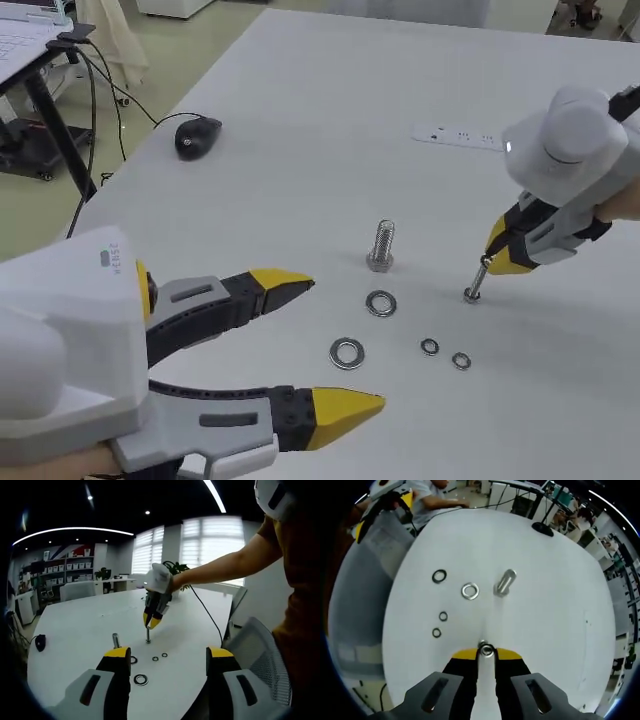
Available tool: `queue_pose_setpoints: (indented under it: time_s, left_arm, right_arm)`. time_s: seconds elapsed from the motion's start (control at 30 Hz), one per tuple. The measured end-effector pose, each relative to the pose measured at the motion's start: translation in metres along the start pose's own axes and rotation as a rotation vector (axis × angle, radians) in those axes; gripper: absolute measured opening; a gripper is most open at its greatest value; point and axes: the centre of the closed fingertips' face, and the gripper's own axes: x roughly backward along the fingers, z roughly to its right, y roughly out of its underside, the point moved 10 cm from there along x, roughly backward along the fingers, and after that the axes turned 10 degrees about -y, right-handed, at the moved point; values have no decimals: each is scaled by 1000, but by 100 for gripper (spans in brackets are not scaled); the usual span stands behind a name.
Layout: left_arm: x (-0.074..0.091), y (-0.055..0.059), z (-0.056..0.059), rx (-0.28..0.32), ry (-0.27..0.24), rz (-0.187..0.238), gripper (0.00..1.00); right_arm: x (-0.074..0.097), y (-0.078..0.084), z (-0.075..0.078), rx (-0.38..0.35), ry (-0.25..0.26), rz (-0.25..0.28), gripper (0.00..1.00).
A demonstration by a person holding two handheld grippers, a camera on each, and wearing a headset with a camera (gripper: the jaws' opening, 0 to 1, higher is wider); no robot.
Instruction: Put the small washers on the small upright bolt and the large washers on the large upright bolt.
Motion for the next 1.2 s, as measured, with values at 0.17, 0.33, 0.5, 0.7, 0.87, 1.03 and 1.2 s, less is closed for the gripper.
queue_pose_setpoints:
  time_s: [0.17, 0.33, 0.5, 0.7, 0.87, 1.03, 1.2]
  left_arm:
    - [-1, 0, 0, 4, -1, 1, 60]
    - [0, 1, 0, 7, -5, 0, 60]
    - [0, 1, 2, 10, -7, -2, 60]
    - [0, 2, 1, 14, -11, -6, 60]
    - [1, 2, 0, 16, -16, -10, 60]
    - [0, 4, -2, 23, -22, -14, 60]
    - [-1, 6, -2, 26, -18, -20, 59]
  right_arm:
    - [-3, 1, 1, 4, -4, -8, 12]
    - [-7, 3, 1, 4, -8, -11, 12]
    - [-15, 6, 2, 2, -22, -18, 12]
    - [-26, 8, 2, 13, -24, -14, 13]
    - [-36, 12, 4, 14, -34, -18, 13]
    - [-45, 17, 6, 28, -39, -26, 13]
    - [-47, 18, 10, 19, -40, -2, 13]
